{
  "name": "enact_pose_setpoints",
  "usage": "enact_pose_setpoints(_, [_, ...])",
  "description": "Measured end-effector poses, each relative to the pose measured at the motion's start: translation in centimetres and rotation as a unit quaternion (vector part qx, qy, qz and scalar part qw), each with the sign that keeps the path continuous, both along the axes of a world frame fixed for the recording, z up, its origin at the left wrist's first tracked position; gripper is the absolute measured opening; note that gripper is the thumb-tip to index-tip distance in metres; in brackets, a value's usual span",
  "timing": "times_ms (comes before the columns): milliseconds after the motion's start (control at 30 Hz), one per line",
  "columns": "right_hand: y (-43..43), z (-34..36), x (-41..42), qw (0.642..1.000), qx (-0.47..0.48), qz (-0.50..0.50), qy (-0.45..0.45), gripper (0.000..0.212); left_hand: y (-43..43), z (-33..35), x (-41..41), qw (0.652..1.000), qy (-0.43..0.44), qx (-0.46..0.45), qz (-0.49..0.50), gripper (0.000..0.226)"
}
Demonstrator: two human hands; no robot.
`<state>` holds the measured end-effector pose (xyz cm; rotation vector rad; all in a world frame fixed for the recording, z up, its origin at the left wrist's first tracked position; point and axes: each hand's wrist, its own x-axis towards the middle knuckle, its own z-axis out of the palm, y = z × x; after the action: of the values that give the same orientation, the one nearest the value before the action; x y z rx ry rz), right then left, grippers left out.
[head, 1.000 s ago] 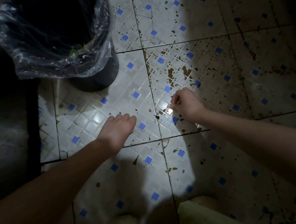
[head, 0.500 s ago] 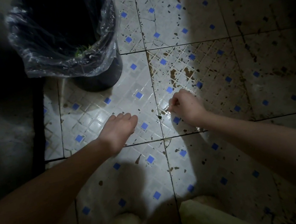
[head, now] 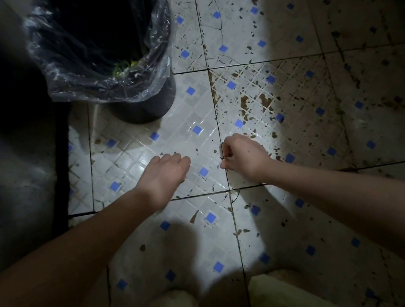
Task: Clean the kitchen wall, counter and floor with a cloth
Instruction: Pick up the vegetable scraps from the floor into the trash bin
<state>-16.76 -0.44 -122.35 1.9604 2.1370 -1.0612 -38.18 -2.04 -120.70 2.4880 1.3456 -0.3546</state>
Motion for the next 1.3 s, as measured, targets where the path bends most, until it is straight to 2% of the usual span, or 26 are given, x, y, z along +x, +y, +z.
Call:
enact_pose_setpoints(567, [0.1,-0.5,0.1,1.0,0.01,0.025,0.0,0.012,0.1,0.1,0.4,1.0,0.013,-0.009,0.006,0.008])
enact_pose_setpoints(800, [0.4,-0.9,-0.1,0.998,0.025,0.052,-0.035,0.021,-0.1,0.4,0.2,1.0,0.011,-0.014,0.015,0.005])
enact_pose_setpoints(933, [0.4,-1.0,0.1,0.992,0.047,0.087,-0.074,0.011,0.0,0.8,0.1,1.0,0.01,-0.011,0.015,0.004])
enact_pose_setpoints(1133, [0.8,0.2,0.7,0.987,0.086,0.091,-0.104,0.014,0.5,1.3,0.4,1.0,0.015,0.007,0.019,0.005])
enact_pose_setpoints(1300, [1.4,1.5,0.8,0.984,0.116,0.094,-0.094,0.022,0.9,2.0,0.5,0.999,0.011,0.029,0.009,0.004])
